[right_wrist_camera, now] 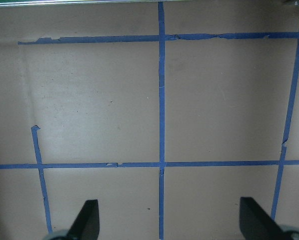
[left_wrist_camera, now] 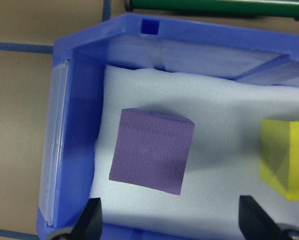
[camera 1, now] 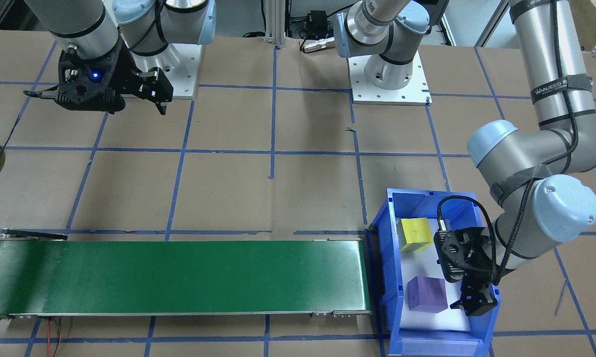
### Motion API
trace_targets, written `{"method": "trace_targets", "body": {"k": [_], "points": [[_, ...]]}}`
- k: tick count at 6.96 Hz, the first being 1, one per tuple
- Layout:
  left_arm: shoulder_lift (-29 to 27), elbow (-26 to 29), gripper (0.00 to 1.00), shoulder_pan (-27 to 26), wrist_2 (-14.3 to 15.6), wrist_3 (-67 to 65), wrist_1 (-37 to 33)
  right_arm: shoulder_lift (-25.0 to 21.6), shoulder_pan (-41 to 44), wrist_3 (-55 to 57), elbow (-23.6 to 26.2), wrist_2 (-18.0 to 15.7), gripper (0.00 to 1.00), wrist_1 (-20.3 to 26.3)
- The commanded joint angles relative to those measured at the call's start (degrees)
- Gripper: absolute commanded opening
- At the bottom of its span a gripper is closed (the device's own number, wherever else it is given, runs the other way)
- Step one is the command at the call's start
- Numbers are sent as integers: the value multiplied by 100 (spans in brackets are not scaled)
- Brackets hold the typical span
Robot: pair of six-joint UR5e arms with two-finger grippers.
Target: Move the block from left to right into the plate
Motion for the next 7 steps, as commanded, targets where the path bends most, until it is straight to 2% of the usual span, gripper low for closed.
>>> {"method": "trace_targets", "body": {"k": [1,3,5,6,7], "points": [[-319,295,95,-188,27,450,-129,1,0,-1,1,0,100,7],[-434,305,96,-207,36,478,-129,1,0,-10,2,0,100,-2],[-592,287,96,-215,299,540,-129,1,0,-18,1,0,100,-2],[-680,296,96,-207,326,531,-129,1,0,-18,1,0,100,-2],[-672,296,81,-215,318,540,-77,1,9,-10,1,0,100,-2]]}}
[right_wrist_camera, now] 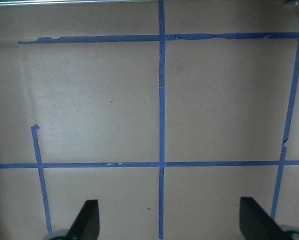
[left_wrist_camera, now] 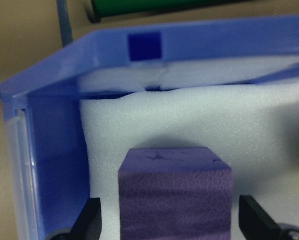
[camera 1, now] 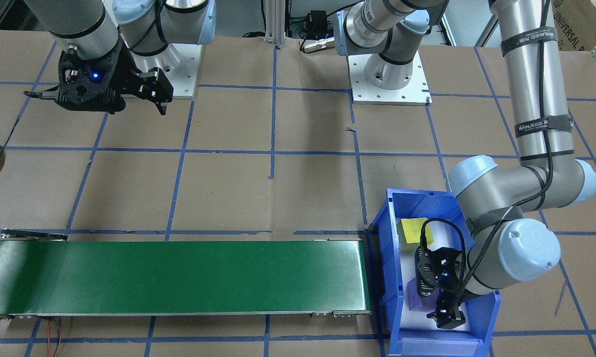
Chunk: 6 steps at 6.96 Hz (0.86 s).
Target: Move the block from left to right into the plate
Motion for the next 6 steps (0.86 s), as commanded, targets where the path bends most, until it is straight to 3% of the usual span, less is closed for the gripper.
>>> {"method": "trace_targets", "body": {"k": [1,2,3,6], "points": [[26,1,45,-5,24,-19,68,0,8,23,0,0,100,0],[175,-69,33,-49,33,-28,51,0,8,24,0,0,100,0],[290,-78,29,-58,33,-46,34,0,8,15,0,0,100,0],[1482,-25,29,-93,-10,-501,-755,0,-10,6,-18,0,100,0]]}}
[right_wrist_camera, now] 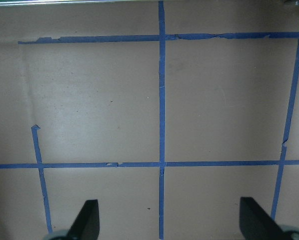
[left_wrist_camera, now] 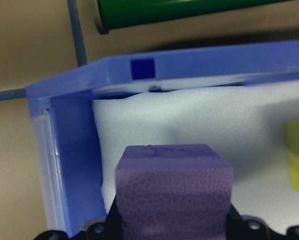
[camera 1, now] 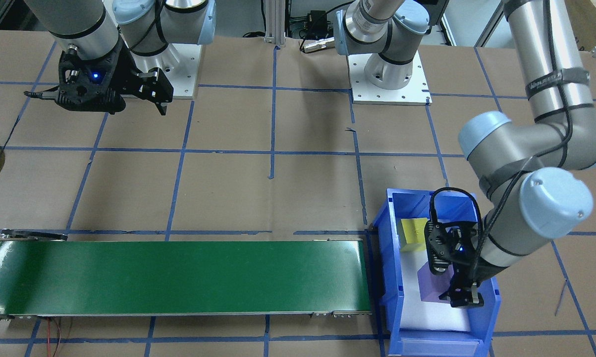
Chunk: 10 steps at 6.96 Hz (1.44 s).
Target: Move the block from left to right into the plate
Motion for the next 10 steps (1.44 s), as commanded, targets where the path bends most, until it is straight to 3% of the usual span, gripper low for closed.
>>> {"method": "trace_targets", "body": {"k": [1,3,6,8,9,10], "points": [[671,26,30,-180,-94,-448,-624,-8,-1,3,-2,0,100,5],[482,113,31,-1161,203,-1576,-583,-9,-10,12,-19,26,100,14],[-467,402,30,-1403,2,-1566,-301,-9,-1,4,-11,70,100,40],[-645,404,31,-1412,-77,-1374,-249,9,-19,-5,7,44,100,-3],[-698,404,34,-1412,-77,-1242,-248,9,-27,12,7,0,100,-12],[-698,351,52,-1412,-85,-1232,-257,18,-45,47,-2,0,100,-21]]}}
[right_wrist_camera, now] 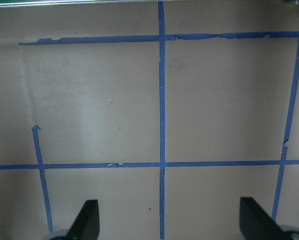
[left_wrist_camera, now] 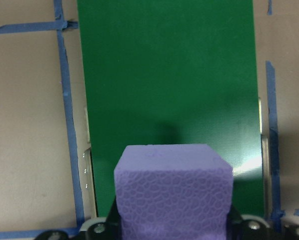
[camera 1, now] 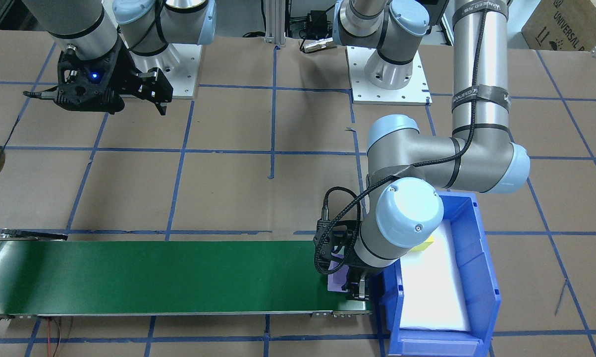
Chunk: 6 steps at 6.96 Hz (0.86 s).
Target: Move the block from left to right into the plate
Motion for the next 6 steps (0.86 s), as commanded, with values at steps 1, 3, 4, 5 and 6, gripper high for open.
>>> {"method": "trace_targets", "body": {"k": [1,3,4,5,6], "points": [[-23,-47,77,-2,-19,51,-44,-9,11,77,-23,-25,100,-49],[491,-13,80,-2,-245,51,-131,26,-6,-10,3,-26,100,-120],[834,49,80,33,-230,34,-524,87,2,-2,-23,-8,100,-285],[1160,-73,79,442,-317,-97,-632,218,2,-106,-58,-60,100,-522],[1328,-204,79,890,-753,-90,-642,333,-58,-446,-67,-78,100,-698]]}}
